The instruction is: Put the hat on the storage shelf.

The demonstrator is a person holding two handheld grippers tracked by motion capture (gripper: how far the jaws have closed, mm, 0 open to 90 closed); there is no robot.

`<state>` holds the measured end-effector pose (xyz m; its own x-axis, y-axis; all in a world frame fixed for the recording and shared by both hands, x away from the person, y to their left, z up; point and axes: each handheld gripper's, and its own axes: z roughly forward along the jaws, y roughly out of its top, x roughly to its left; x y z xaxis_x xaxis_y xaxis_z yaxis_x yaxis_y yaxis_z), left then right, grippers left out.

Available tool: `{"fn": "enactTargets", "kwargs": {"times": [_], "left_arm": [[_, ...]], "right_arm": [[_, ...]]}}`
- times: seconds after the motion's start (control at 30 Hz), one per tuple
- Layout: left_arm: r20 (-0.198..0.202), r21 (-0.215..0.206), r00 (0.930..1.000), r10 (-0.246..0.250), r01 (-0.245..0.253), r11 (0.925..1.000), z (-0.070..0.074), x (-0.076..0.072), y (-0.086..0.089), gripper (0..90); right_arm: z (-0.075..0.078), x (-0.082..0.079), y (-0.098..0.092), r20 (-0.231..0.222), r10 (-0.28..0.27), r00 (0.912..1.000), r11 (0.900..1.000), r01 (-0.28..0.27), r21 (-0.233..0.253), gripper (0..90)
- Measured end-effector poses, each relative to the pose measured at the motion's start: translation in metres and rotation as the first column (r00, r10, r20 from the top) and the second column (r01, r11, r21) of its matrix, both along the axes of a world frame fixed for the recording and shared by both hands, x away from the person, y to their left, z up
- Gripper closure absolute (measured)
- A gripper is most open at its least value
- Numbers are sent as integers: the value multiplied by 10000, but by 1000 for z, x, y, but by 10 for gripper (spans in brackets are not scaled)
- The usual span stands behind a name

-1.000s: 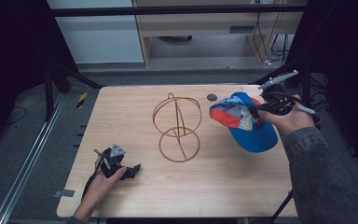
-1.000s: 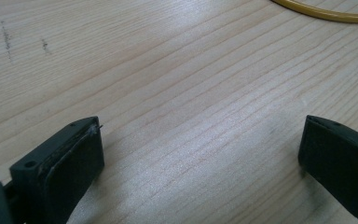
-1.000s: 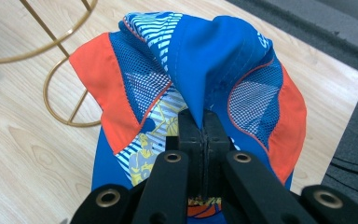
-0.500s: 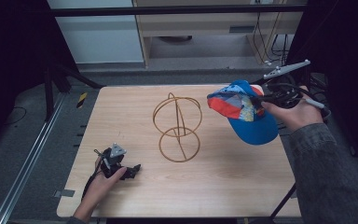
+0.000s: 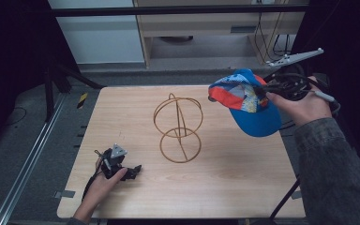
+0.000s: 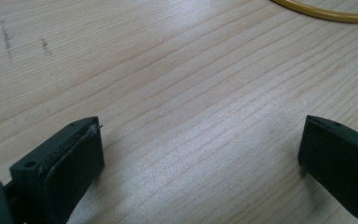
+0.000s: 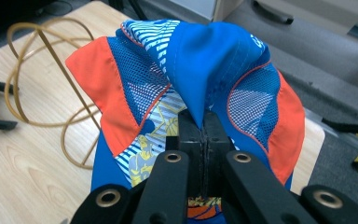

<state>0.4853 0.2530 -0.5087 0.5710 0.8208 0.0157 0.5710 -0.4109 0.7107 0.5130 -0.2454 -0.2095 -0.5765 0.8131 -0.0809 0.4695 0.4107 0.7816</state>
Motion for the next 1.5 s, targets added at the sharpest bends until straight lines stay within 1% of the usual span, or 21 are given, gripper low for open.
{"fn": "enactTargets", "kwargs": {"times": [0.07, 0.2, 0.3, 0.37, 0.4, 0.53, 0.6, 0.67, 0.7, 0.8, 0.87, 0.97, 1.0, 1.07, 1.1, 1.17, 1.23, 1.37, 1.4, 1.5], "left_arm": [[3, 0, 10000, 3, -3, 10000, 0, 0, 0, 0], [1, 0, 10000, -2, 2, 10000, 0, 0, 0, 0], [1, -1, 10000, 1, -1, 10000, 0, 0, 0, 0], [2, 0, 10000, 3, -3, 10000, 0, 0, 0, 0], [2, 0, 10000, 3, -3, 10000, 0, 0, 0, 0], [4, 3, 10000, 1, -1, 10000, 0, 0, 0, 0], [4, 2, 10000, -7, 7, 10000, 0, 0, 0, 0], [-5, 8, 10000, -19, 19, 10000, 0, 0, 0, 0], [4, 0, 10000, -4, 4, 10000, 0, 0, 0, 0], [2, 1, 10000, -7, 7, 10000, 0, 0, 0, 0], [3, -1, 10000, -6, 6, 10000, 0, 0, 0, 0], [6, 0, 10000, -7, 7, 10000, 0, 0, 0, 0], [6, -1, 10000, -4, 4, 10000, 0, 0, 0, 0], [9, -1, 10000, -5, 5, 10000, 0, 0, 0, 0], [6, -2, 10000, -8, 8, 10000, 0, 0, 0, 0], [6, -4, 10000, -8, 8, 10000, 0, 0, 0, 0], [4, -5, 10000, -8, 8, 10000, 0, 0, 0, 0], [7, -5, 10000, -8, 8, 10000, 0, 0, -1, 0], [7, -5, 10000, -9, 9, 10000, 0, 0, -1, 0], [5, -1, 10000, -13, 13, 10000, 0, 0, -1, 0]], "right_arm": [[5, 1, 3, 193, 94, 9998, 9999, -95, 58, 896], [11, 2, 8, 261, 104, 9996, 9999, -107, 110, 896], [19, 5, 16, 416, 252, 9988, 9996, -255, 77, 896], [22, 7, 20, 453, 276, 9986, 9996, -278, 53, 896], [22, 7, 20, 453, 276, 9986, 9996, -278, 53, 896], [23, 12, 31, 478, 417, 9980, 9991, -417, 7, 896], [24, 14, 36, 472, 478, 9977, 9988, -483, 103, 896], [24, 15, 38, 506, 555, 9972, 9984, -560, 91, 896], [26, 17, 42, 524, 629, 9966, 9979, -637, 137, 896], [27, 19, 46, 586, 666, 9961, 9976, -676, 152, 896], [29, 20, 51, 645, 748, 9951, 9966, -769, 311, 896], [30, 22, 56, 629, 830, 9946, 9957, -854, 364, 897], [30, 23, 58, 632, 852, 9944, 9953, -879, 410, 897], [31, 25, 60, 650, 865, 9941, 9954, -890, 357, 897], [31, 26, 65, 650, 903, 9938, 9950, -928, 375, 897], [31, 26, 66, 631, 920, 9938, 9949, -943, 349, 896], [31, 27, 70, 632, 1028, 9927, 9937, -1053, 377, 897], [29, 31, 77, 589, 1076, 9924, 9932, -1100, 379, 897], [29, 31, 80, 622, 1103, 9920, 9925, -1132, 458, 896], [28, 31, 84, 612, 1202, 9909, 9916, -1228, 411, 897]]}}
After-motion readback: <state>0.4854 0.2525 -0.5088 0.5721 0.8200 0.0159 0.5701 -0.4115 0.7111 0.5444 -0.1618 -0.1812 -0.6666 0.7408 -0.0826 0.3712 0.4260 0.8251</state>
